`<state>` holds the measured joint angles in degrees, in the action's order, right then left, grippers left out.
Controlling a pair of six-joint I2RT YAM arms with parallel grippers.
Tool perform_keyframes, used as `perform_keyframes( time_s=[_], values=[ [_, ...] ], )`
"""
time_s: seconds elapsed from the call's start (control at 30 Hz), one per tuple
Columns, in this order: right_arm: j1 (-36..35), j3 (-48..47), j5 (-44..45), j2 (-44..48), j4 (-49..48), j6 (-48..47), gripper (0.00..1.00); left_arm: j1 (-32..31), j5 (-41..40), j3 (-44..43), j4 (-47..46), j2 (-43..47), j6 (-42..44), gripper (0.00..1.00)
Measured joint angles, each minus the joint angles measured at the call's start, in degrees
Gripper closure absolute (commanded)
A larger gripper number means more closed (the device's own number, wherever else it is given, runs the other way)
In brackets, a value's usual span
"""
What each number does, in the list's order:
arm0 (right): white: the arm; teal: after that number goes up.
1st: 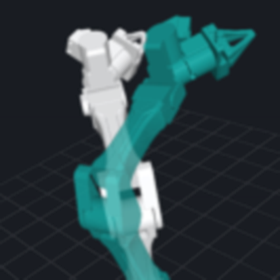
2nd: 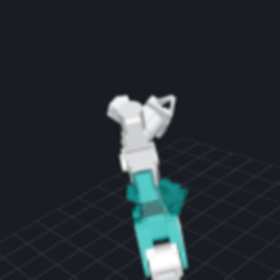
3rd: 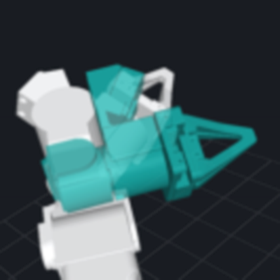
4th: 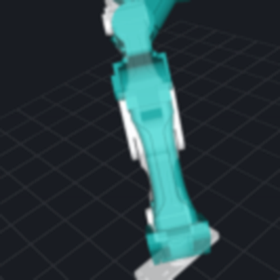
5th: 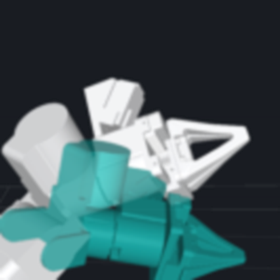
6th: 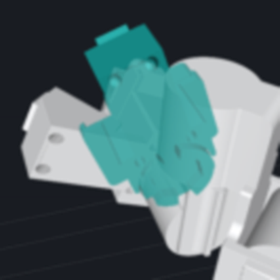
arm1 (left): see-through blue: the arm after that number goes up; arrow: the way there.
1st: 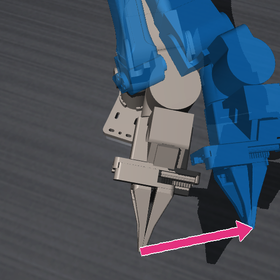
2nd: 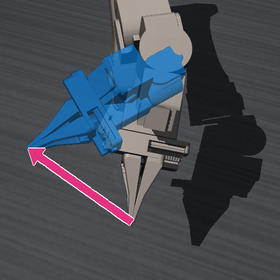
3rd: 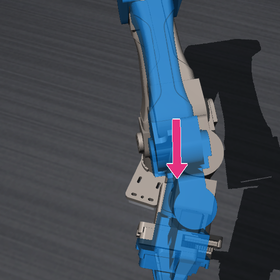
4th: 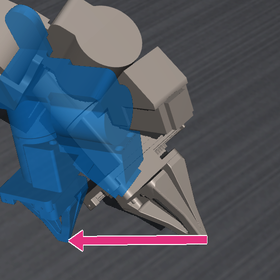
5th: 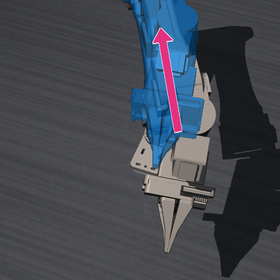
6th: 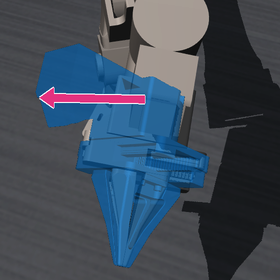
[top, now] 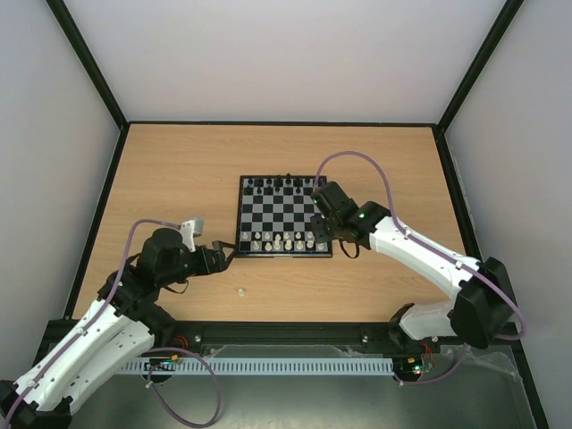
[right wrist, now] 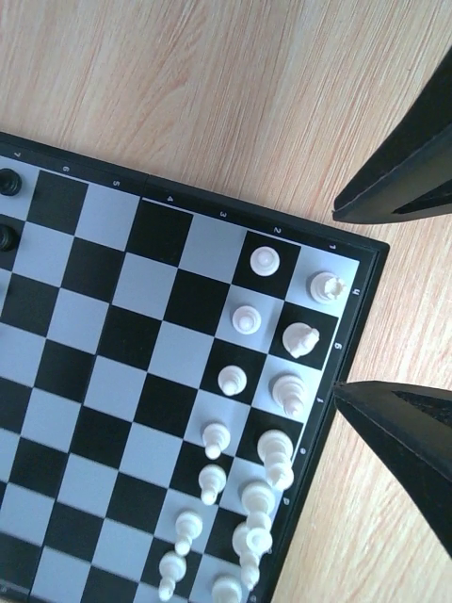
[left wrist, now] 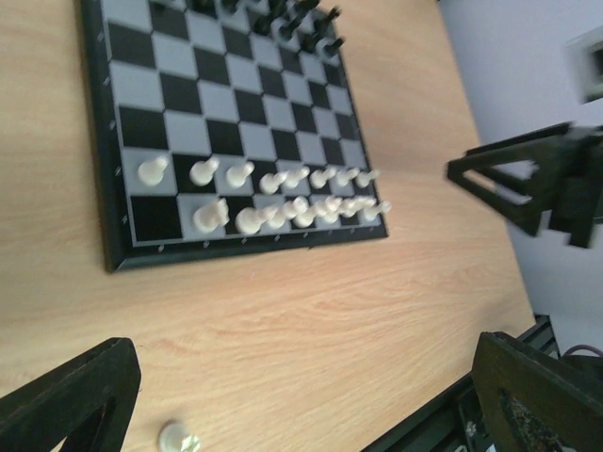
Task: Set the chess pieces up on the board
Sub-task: Pick up the chess piece at the center of the board.
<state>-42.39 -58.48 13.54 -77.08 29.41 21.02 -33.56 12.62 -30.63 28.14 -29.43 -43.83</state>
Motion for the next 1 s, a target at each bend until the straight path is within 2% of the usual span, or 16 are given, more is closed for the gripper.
perform_keyframes(
  time_s=[0.1, 0.17, 0.37, 0.47, 0.57, 0.7, 0.87, 1.0],
  values=[
    [0.00, 0.02, -1.16, 1.64, -0.02, -0.02, 0.53, -1.44, -0.55, 0.11, 1.81, -1.81, -0.55, 0.01],
    [0.00, 0.02, -2.19, 2.27, -0.04, -0.02, 0.53, -4.76, -2.05, 0.26, 2.54, -3.85, -1.55, 0.01],
    [0.00, 0.07, -5.70, 2.91, -0.61, -0.17, 0.55, -20.63, -12.35, -0.46, 4.66, -16.96, -6.99, 0.04],
    [0.00, 0.17, -7.26, 3.13, -0.85, -0.26, 0.56, -25.55, -17.59, -1.31, 6.60, -22.77, -9.75, 0.14],
    [0.00, 0.22, -8.48, 3.69, -1.09, -0.31, 0.57, -28.06, -21.40, -2.36, 7.48, -27.04, -11.76, 0.34],
    [0.00, 0.22, -9.75, 4.46, -1.20, -0.46, 0.57, -29.62, -24.24, -3.65, 7.13, -32.81, -12.90, 0.55],
    [-0.07, 0.22, -10.54, 4.66, -1.22, -0.50, 0.58, -30.80, -25.70, -5.92, 6.43, -38.82, -13.11, 0.58],
    [-0.13, 0.26, -10.64, 4.66, -1.25, -0.50, 0.58, -31.74, -26.36, -6.80, 6.23, -40.52, -13.25, 0.66]
  ],
)
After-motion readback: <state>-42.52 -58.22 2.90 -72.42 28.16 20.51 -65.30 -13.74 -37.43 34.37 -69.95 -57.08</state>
